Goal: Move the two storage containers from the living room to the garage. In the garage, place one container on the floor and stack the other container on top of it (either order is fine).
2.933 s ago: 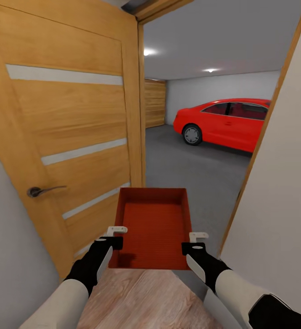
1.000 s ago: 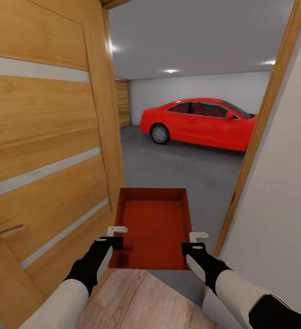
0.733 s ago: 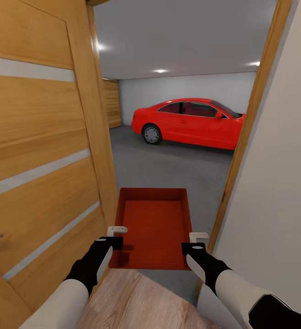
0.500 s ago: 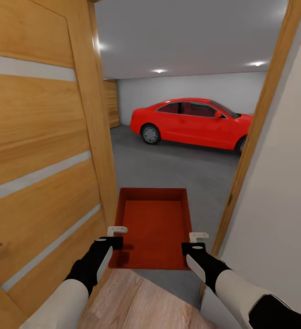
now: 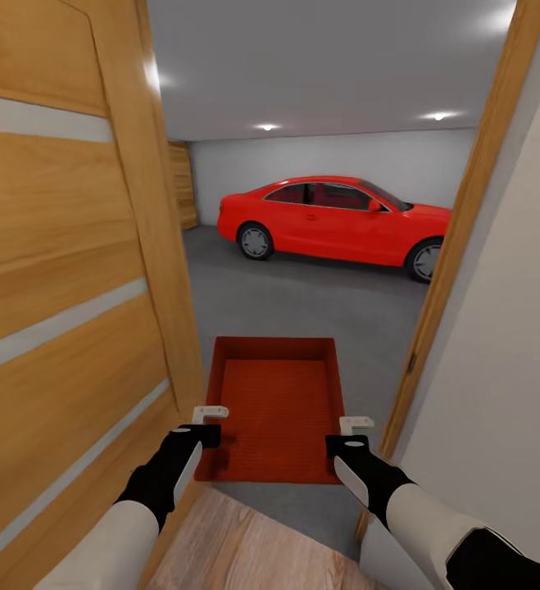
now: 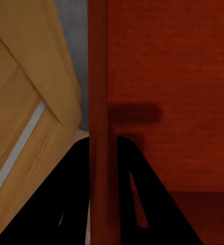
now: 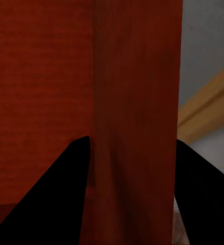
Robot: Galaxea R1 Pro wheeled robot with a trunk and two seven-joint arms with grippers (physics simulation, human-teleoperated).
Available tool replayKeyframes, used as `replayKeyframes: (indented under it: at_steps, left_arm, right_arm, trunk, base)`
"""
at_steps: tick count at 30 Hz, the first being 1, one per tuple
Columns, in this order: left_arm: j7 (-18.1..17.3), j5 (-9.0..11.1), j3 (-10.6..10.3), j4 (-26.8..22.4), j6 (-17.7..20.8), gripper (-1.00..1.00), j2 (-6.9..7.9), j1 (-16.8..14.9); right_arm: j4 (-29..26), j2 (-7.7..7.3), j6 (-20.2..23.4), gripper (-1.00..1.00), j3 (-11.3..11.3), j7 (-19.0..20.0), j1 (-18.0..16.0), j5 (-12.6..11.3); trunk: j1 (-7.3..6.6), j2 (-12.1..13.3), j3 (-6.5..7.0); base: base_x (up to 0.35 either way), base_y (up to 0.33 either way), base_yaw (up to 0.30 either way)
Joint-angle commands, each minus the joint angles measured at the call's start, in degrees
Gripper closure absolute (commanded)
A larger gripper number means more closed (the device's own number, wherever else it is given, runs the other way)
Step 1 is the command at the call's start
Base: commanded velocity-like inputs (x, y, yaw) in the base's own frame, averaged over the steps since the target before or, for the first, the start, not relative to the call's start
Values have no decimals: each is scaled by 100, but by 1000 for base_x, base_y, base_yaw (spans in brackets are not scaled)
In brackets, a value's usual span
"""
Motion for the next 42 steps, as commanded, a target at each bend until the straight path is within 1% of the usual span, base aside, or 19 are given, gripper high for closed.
replayKeyframes:
  at_steps: [1, 4, 8, 19, 31, 42]
  left_arm:
    - [207, -209, -18, -11, 49, 100, -8, 3]
    - [207, -207, -18, -11, 49, 100, -8, 2]
    - [207, -206, -18, -11, 49, 100, -8, -1]
    - [207, -206, -18, -11, 49, 100, -8, -1]
    - [207, -206, -18, -11, 49, 100, -8, 1]
    - [207, -209, -18, -11, 49, 100, -8, 1]
  right_arm:
    - [-5, 5, 38, 100, 7, -40, -11, -36]
    - [-5, 8, 38, 100, 6, -40, -11, -36]
    - [-5, 4, 38, 100, 6, -39, -11, -36]
    - [-4, 3, 38, 100, 2, -38, -11, -36]
    - [-4, 8, 38, 100, 4, -40, -11, -36]
    - [-4, 3, 38, 100, 2, -29, -11, -36]
  trunk:
    - [5, -14, -13]
    - [5, -14, -13]
    - [5, -14, -13]
    - [5, -14, -13]
    - [5, -14, -13]
    - [5, -14, -13]
  base:
    - [83, 1, -286]
    - [97, 46, -287]
    - [163, 212, -208]
    - [185, 263, -18]
    - [107, 53, -225]
    - [174, 228, -28]
